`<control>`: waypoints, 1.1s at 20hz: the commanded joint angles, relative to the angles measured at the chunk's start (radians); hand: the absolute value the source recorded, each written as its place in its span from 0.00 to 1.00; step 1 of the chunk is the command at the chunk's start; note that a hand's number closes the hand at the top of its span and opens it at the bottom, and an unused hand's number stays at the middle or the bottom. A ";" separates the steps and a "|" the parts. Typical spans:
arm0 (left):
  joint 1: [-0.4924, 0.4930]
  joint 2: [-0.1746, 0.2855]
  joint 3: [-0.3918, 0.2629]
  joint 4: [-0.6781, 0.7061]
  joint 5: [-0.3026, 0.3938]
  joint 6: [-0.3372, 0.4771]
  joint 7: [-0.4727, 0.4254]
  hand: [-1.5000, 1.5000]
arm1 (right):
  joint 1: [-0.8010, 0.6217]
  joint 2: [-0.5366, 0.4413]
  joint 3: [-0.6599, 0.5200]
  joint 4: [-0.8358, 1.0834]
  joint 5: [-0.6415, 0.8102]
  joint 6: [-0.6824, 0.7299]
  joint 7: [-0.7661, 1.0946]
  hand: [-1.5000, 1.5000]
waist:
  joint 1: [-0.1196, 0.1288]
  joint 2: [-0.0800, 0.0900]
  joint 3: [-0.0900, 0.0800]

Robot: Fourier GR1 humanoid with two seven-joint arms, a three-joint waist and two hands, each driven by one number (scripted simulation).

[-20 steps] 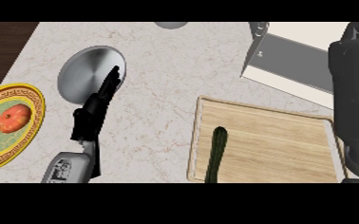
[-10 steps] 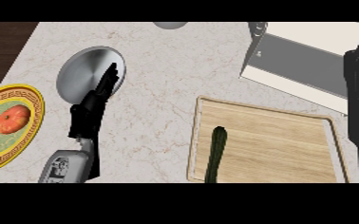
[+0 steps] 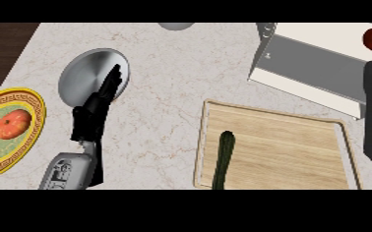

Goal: Pick the bell pepper from the tray and place it in the tiered shelf

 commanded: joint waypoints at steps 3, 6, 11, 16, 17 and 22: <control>0.018 0.005 0.002 -0.032 -0.008 0.002 -0.003 0.50 | -0.022 -0.005 0.004 -0.143 -0.112 0.088 0.025 0.00 | 0.000 -0.002 0.000; 0.008 -0.028 -0.027 -0.033 -0.027 0.018 0.024 0.50 | -0.028 -0.009 0.008 -0.067 -0.176 0.021 -0.032 0.00 | 0.005 0.001 0.000; 0.073 -0.003 -0.014 -0.038 0.002 -0.026 -0.014 0.50 | -0.054 -0.037 -0.039 -0.213 -0.188 0.013 0.025 0.00 | 0.003 -0.002 0.000; -0.001 -0.011 -0.001 -0.037 -0.019 0.015 0.034 0.50 | -0.086 -0.066 -0.126 -0.364 -0.167 0.014 0.117 0.00 | -0.009 -0.004 -0.001; 0.020 -0.007 0.002 -0.026 0.006 -0.014 0.024 0.50 | -0.152 -0.101 -0.149 -0.353 -0.142 0.046 0.155 0.00 | -0.006 -0.004 -0.001; 0.034 0.006 0.015 -0.042 0.001 -0.007 0.033 0.50 | 0.039 -0.086 -0.249 -0.657 -0.194 0.231 0.268 0.00 | -0.031 -0.010 0.000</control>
